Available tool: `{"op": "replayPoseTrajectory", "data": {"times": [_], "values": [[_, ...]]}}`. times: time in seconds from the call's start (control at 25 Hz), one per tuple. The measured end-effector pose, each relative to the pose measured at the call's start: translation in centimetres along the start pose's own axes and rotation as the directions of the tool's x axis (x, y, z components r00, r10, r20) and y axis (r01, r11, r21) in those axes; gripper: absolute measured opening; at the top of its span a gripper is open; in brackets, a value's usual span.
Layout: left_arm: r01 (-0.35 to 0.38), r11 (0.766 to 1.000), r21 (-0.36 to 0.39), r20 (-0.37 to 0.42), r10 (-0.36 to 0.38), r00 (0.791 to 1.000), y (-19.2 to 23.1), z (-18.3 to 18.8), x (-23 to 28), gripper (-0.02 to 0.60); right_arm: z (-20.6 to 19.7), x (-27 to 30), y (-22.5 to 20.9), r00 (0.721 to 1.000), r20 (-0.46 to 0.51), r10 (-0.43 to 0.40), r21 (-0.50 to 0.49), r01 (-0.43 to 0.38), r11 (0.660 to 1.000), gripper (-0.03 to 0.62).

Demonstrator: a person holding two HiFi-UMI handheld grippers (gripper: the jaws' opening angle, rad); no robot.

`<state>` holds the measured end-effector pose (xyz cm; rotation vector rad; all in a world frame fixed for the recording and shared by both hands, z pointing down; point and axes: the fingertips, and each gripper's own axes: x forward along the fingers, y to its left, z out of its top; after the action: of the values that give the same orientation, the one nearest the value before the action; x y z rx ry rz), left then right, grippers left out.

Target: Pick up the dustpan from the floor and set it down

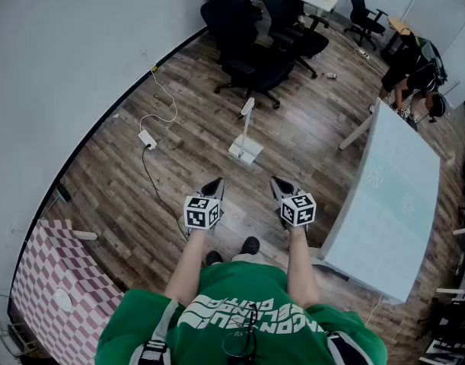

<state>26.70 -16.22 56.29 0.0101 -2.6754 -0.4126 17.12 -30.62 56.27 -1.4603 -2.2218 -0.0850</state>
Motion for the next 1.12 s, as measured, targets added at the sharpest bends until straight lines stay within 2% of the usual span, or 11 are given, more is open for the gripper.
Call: {"op": "replayPoseTrajectory", "data": {"times": [0.48,1.12], "values": [[-0.017,1.000,0.000,0.000,0.017,1.000,1.2,0.8,1.3,0.003,0.6,1.7,-1.1,1.000,-0.015,0.000,-0.028,0.000,1.000,0.008],[-0.087,0.996,0.001,0.007,0.087,0.996,-0.5,2.2,5.7,0.003,2.4,3.7,-7.6,1.000,-0.010,0.018,-0.022,-0.018,1.000,0.008]]}}
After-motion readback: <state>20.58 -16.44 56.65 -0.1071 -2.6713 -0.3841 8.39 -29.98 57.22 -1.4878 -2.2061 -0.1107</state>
